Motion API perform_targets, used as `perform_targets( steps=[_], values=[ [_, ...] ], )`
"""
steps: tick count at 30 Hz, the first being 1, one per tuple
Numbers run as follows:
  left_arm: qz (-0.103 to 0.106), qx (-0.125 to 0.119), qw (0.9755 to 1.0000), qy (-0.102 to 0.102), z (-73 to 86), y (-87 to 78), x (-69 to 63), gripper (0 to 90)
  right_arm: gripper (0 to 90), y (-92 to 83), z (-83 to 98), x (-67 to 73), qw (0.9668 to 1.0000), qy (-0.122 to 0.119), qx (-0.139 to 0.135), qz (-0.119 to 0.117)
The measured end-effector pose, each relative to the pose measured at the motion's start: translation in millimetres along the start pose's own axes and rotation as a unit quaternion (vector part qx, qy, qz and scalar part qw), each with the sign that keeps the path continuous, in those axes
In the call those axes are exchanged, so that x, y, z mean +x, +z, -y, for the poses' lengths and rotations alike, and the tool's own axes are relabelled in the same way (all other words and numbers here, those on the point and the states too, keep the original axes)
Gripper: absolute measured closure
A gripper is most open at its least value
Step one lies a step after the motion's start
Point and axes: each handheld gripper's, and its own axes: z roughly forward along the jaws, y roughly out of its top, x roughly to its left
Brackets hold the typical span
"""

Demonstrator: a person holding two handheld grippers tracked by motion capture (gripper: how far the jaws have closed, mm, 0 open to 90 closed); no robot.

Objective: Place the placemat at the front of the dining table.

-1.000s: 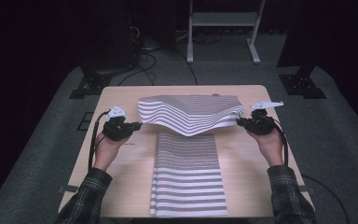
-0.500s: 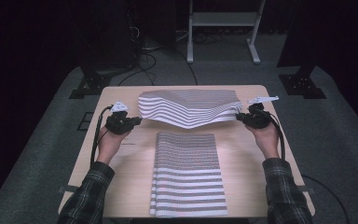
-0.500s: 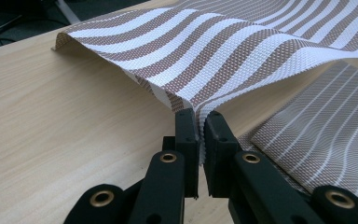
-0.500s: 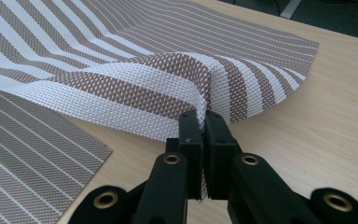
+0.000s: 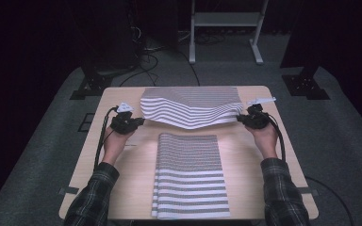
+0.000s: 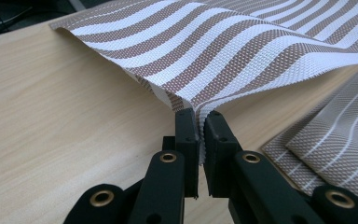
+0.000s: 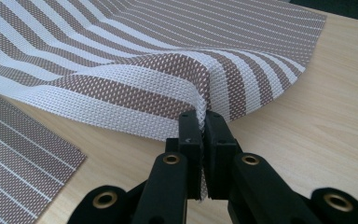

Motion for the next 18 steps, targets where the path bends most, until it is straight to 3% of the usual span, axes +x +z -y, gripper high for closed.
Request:
perform_targets(
  steps=[13,18],
  values=[
    [-0.007,0.024,0.9997,-0.009,15.1,17.4,3.4,84.2,85.6,18.0,7.0,-3.4,0.9998,0.005,0.018,0.006],
    [-0.020,0.013,0.9997,0.001,13.9,9.7,3.7,65.2,67.1,16.1,6.9,-3.1,0.9999,0.000,0.012,0.012]
  ],
)
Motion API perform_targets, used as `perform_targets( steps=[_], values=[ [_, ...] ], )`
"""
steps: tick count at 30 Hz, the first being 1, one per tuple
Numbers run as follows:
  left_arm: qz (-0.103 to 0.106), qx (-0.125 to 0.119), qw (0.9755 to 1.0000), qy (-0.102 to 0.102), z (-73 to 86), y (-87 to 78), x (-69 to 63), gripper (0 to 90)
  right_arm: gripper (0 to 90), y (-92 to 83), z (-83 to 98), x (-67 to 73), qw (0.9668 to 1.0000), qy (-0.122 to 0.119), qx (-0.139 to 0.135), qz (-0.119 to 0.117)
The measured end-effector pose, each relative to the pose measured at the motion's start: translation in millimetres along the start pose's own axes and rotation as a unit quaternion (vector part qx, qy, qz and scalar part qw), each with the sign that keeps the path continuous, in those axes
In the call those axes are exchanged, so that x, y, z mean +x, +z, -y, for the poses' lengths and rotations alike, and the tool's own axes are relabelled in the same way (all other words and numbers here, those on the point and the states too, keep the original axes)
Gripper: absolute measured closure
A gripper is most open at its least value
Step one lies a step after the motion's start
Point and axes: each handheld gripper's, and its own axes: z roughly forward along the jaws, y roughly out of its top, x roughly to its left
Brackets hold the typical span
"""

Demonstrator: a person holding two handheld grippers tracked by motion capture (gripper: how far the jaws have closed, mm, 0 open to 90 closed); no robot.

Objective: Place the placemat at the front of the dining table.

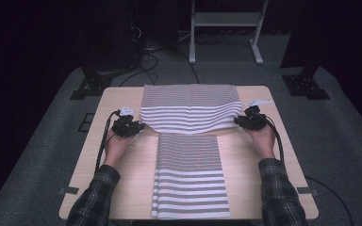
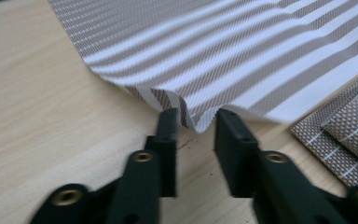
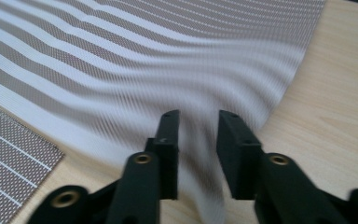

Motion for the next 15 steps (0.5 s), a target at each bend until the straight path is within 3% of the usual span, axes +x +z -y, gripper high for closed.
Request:
perform_targets(
  steps=[3,9,15],
  values=[
    [0.004,-0.012,0.9999,-0.001,-2.5,-6.5,0.8,62.1,64.1,-4.6,-1.4,0.7,1.0000,-0.002,-0.008,-0.002],
    [0.007,-0.024,0.9997,-0.003,-5.4,-9.4,-0.8,72.8,89.9,-4.2,-1.4,0.6,0.9999,0.006,-0.006,-0.010],
    [0.011,-0.020,0.9997,-0.008,-5.5,-3.4,-1.7,79.1,90.0,8.7,5.1,-1.2,0.9998,0.011,0.015,0.005]
  ],
)
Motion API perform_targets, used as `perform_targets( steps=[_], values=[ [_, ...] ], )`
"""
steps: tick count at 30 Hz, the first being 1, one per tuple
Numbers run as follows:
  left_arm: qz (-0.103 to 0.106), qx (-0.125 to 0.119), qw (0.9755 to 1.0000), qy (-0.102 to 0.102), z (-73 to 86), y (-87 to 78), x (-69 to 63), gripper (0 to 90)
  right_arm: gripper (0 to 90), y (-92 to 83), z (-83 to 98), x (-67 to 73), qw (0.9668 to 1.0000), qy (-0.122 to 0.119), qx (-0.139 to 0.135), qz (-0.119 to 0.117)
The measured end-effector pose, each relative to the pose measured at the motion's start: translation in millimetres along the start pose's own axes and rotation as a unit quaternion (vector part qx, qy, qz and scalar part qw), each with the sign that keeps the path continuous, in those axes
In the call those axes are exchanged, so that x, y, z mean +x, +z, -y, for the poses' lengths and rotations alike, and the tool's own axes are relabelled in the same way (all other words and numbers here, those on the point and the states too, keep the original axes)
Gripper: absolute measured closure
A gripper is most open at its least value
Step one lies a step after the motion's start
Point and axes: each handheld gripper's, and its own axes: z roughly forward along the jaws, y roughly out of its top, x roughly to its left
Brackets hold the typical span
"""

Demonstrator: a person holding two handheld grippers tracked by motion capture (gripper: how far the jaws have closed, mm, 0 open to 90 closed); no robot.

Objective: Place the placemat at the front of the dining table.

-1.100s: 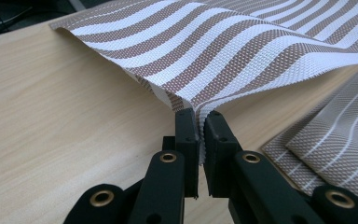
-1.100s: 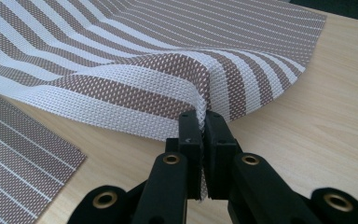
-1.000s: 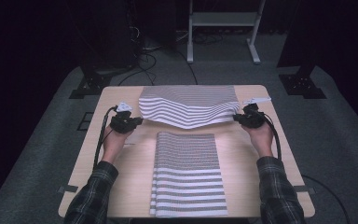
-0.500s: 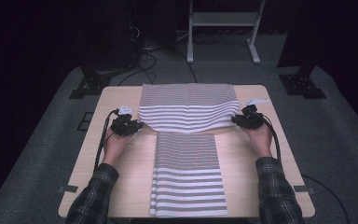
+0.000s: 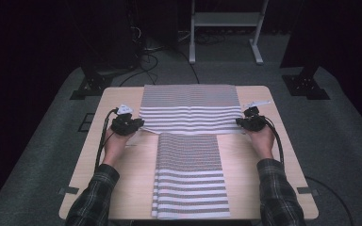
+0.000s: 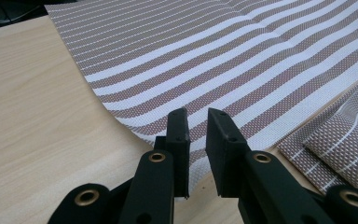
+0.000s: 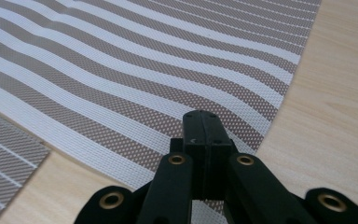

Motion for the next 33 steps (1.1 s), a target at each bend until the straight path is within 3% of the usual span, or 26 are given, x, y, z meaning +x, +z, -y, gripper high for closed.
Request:
perform_targets(
  steps=[6,10,13,18,20,24,26,29,33],
  values=[
    [0.000,0.007,1.0000,-0.004,3.2,7.4,1.0,79.4,90.0,9.9,4.6,2.0,0.9997,-0.007,0.016,0.014],
    [-0.001,0.016,0.9999,-0.005,6.1,12.8,1.4,79.4,90.0,12.9,12.0,2.2,0.9998,-0.008,0.011,0.016],
    [-0.003,0.023,0.9997,-0.007,8.8,17.6,1.0,79.3,90.0,12.1,15.6,0.1,0.9999,0.007,0.000,0.008],
    [-0.013,0.044,0.9989,-0.002,13.7,25.9,0.6,77.3,90.0,12.3,13.7,4.7,0.9995,-0.016,0.008,0.024],
    [-0.019,0.054,0.9983,0.003,15.8,28.6,0.3,74.2,90.0,12.1,14.0,4.6,0.9996,-0.014,0.008,0.023],
    [-0.001,0.042,0.9991,-0.001,19.7,27.8,1.0,64.0,87.0,11.3,14.6,4.8,0.9995,-0.020,0.008,0.023],
    [-0.001,0.042,0.9991,0.006,20.7,26.7,1.0,62.2,78.8,10.1,15.5,5.8,0.9988,-0.029,0.007,0.038],
    [0.008,0.042,0.9991,0.003,20.7,27.3,-0.4,55.6,70.9,7.3,19.1,2.0,0.9993,-0.024,0.003,0.029],
    [0.001,0.055,0.9984,0.015,19.0,28.8,-4.2,39.7,61.9,2.7,24.4,-4.3,0.9998,-0.016,0.001,0.015]
  ],
)
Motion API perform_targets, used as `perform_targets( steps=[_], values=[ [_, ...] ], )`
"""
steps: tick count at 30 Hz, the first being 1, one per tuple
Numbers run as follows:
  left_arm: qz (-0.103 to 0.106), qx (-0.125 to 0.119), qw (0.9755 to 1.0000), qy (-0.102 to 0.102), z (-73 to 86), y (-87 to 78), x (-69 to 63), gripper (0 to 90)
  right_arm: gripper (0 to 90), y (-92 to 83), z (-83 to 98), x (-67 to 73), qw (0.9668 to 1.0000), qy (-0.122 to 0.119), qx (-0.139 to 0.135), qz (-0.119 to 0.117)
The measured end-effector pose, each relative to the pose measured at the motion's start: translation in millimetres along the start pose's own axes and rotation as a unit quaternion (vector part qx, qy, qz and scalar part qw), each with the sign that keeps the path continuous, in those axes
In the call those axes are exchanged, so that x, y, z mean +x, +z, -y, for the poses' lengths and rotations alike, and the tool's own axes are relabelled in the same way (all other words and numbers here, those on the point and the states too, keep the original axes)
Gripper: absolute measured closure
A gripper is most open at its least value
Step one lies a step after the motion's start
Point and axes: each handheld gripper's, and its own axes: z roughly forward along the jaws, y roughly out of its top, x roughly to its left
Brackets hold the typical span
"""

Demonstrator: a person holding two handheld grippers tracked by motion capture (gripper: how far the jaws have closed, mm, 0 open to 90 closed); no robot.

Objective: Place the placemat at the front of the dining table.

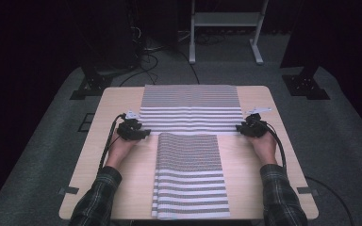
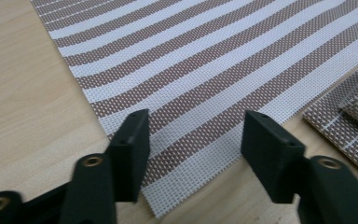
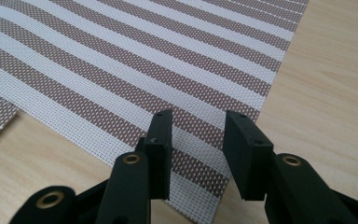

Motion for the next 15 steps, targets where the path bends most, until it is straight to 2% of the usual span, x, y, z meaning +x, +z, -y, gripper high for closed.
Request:
perform_targets(
  steps=[1,2,6,11,14,15],
  values=[
    [-0.005,0.005,1.0000,0.001,-0.2,0.5,-0.4,34.4,59.9,-1.1,0.5,-0.9,1.0000,0.003,0.002,-0.003],
    [-0.001,0.006,1.0000,-0.002,-0.3,0.2,0.8,30.1,57.3,-2.1,0.8,-1.4,1.0000,-0.001,0.006,-0.001],
    [0.010,-0.002,0.9997,-0.021,-3.8,-5.8,2.9,19.3,46.9,-7.5,0.4,-2.8,0.9997,0.008,0.022,0.000],
    [0.023,-0.003,0.9993,-0.028,-7.0,-17.4,2.1,8.8,31.7,-20.8,-3.4,0.7,0.9996,0.018,0.019,-0.003],
    [0.018,0.007,0.9995,-0.024,-7.4,-23.8,0.5,1.0,19.5,-31.1,-7.2,5.1,0.9996,0.024,0.013,-0.004],
    [0.017,0.008,0.9995,-0.024,-7.1,-26.4,-0.1,1.0,14.8,-34.0,-7.9,6.2,0.9996,0.025,0.013,-0.006]
  ],
)
